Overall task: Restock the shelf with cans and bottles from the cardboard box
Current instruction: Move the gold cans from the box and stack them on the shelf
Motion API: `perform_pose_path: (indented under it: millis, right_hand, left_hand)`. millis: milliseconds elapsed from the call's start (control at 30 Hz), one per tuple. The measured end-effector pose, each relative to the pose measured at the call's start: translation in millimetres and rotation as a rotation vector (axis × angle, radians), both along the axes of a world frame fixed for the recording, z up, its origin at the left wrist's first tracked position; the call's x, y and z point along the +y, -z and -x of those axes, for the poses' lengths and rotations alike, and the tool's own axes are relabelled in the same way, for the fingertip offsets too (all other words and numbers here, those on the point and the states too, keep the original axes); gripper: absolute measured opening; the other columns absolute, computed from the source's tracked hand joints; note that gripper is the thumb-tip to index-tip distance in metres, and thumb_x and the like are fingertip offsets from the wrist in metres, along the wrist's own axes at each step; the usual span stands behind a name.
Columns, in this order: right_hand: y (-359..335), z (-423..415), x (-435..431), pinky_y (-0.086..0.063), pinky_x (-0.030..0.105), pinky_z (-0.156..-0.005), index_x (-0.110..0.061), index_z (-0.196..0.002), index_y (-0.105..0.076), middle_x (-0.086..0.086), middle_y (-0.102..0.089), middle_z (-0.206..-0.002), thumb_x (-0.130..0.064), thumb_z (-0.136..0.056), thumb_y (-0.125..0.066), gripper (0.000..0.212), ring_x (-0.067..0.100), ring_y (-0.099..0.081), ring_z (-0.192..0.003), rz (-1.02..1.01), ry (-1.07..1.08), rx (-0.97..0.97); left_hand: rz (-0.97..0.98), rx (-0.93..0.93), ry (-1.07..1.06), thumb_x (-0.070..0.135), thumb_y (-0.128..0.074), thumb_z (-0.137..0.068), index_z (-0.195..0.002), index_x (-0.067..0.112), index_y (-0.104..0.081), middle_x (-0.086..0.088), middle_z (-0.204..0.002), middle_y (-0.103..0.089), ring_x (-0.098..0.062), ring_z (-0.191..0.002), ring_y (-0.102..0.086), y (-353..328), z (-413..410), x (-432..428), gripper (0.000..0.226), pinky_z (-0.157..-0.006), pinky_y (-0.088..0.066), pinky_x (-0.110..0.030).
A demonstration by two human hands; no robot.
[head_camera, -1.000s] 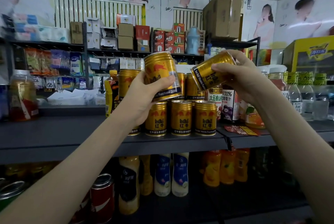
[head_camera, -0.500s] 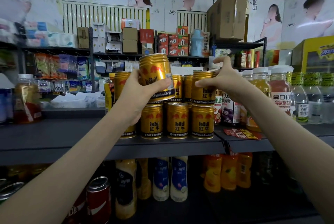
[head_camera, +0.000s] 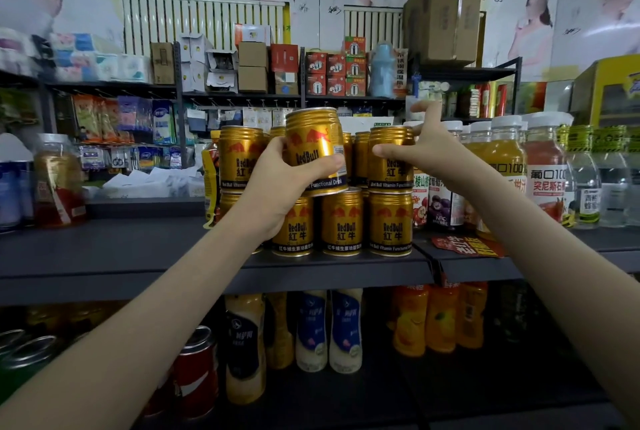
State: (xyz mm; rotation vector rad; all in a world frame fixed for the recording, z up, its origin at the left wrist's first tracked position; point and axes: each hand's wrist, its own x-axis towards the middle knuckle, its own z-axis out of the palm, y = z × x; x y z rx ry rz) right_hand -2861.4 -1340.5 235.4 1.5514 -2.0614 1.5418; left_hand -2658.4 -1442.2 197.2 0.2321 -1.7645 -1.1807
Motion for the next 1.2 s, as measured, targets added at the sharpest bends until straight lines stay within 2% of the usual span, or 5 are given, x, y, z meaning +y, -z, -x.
perform_pose_path:
  millis: [133, 267, 633, 800, 1200]
  right_hand:
    - [-0.2, -25.3, 7.3, -0.034, 0.041, -0.107, -0.021, -0.144, -0.021, 0.007, -0.033, -0.146, -0.048, -0.077, -0.073, 0.089, 0.025, -0.034, -0.133, 0.139, 0.139, 0.383]
    - [-16.4, -64.6, 22.5, -0.038, 0.015, -0.090, -0.033, -0.142, -0.027, -0.009, -0.050, -0.127, -0.052, -0.079, -0.067, 0.078, 0.001, -0.049, -0.113, 0.035, -0.237, 0.368]
    - [-48.0, -71.7, 26.0, -0.052, 0.027, -0.081, -0.024, -0.122, -0.056, -0.005, -0.063, -0.111, -0.046, -0.068, -0.073, 0.061, 0.010, -0.065, -0.097, -0.253, -0.349, 0.277]
    - [-55.6, -66.6, 13.6, -0.049, 0.029, -0.084, -0.020, -0.128, -0.054, -0.006, -0.061, -0.114, -0.040, -0.075, -0.071, 0.059, 0.011, -0.060, -0.101, -0.307, -0.237, 0.333]
    - [-51.5, -63.8, -18.7, -0.035, 0.040, -0.107, -0.020, -0.144, -0.040, 0.001, -0.048, -0.142, -0.041, -0.085, -0.066, 0.068, 0.019, -0.045, -0.126, -0.459, -0.057, 0.501]
  left_hand:
    - [0.042, -0.014, 0.010, 0.033, -0.086, -0.062, -0.129, 0.019, -0.051, 0.001, -0.117, -0.065, -0.015, -0.107, -0.063, 5.1, 4.1, 1.0, 0.077, -0.095, -0.051, -0.043]
    - [0.144, -0.065, -0.005, 0.036, -0.085, -0.063, -0.124, 0.025, -0.052, 0.007, -0.114, -0.066, -0.009, -0.106, -0.063, 5.6, 4.7, 6.6, 0.071, -0.093, -0.051, -0.036]
    - [0.368, -0.190, -0.049, 0.037, -0.077, -0.076, -0.135, 0.025, -0.042, 0.015, -0.124, -0.057, -0.002, -0.111, -0.056, -13.4, -5.2, 17.3, 0.070, -0.093, -0.050, -0.027]
    - [0.665, -0.119, -0.518, 0.038, -0.062, -0.089, -0.137, 0.027, -0.045, 0.003, -0.146, -0.037, -0.017, -0.136, -0.030, -12.0, -19.3, -3.8, 0.052, -0.107, -0.023, -0.033]
    - [0.487, -0.201, -0.639, 0.034, -0.066, -0.087, -0.143, 0.033, -0.033, -0.006, -0.157, -0.005, -0.031, -0.144, -0.007, 3.8, -33.2, -66.0, 0.065, -0.115, -0.019, -0.052]
